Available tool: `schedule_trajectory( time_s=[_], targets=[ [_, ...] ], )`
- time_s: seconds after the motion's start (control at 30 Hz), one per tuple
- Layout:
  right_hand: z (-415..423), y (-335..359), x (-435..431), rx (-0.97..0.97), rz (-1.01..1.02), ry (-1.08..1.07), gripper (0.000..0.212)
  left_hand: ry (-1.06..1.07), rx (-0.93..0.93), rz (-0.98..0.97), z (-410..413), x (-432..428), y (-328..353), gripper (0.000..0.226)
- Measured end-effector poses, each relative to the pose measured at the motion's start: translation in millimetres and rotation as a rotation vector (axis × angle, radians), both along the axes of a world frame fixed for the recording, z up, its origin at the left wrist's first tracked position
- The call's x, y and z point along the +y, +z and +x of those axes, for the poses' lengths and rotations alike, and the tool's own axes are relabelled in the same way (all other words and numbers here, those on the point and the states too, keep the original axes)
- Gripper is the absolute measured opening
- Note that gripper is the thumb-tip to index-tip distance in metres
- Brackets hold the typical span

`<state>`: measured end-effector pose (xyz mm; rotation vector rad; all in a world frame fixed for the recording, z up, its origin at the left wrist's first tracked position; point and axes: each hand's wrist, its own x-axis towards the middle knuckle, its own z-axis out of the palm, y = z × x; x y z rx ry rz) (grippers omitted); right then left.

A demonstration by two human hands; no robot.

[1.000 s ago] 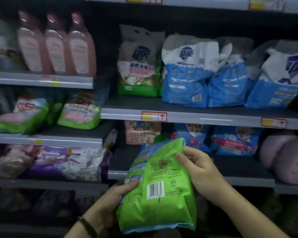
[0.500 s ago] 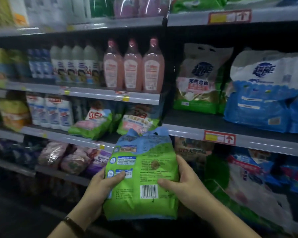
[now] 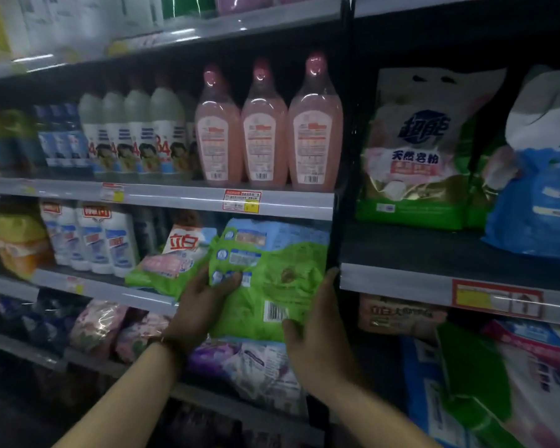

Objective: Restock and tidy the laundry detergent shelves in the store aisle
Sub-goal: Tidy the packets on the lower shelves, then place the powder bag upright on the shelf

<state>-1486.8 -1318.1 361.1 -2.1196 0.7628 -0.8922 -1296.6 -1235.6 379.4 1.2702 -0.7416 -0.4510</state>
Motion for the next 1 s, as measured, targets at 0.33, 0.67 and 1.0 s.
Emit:
schedule_trajectory(
  time_s=[0.33,0.67,1.0],
  targets=[
    [41,-63,-46,0.454,-0.416,-0.147,0.095,0.716,-1.066,0.493,7,-71,-62,0.04],
    [41,-39,-59,0.742,-0.312,-0.062,0.113,0.375,-1.064,0.758,-14,-50,-78,0.078],
    [-117,-70,24,-0.11,0.135,-0.139,0.032,0.454,-0.802,0.64,-82,-29,-82,0.076]
  ],
)
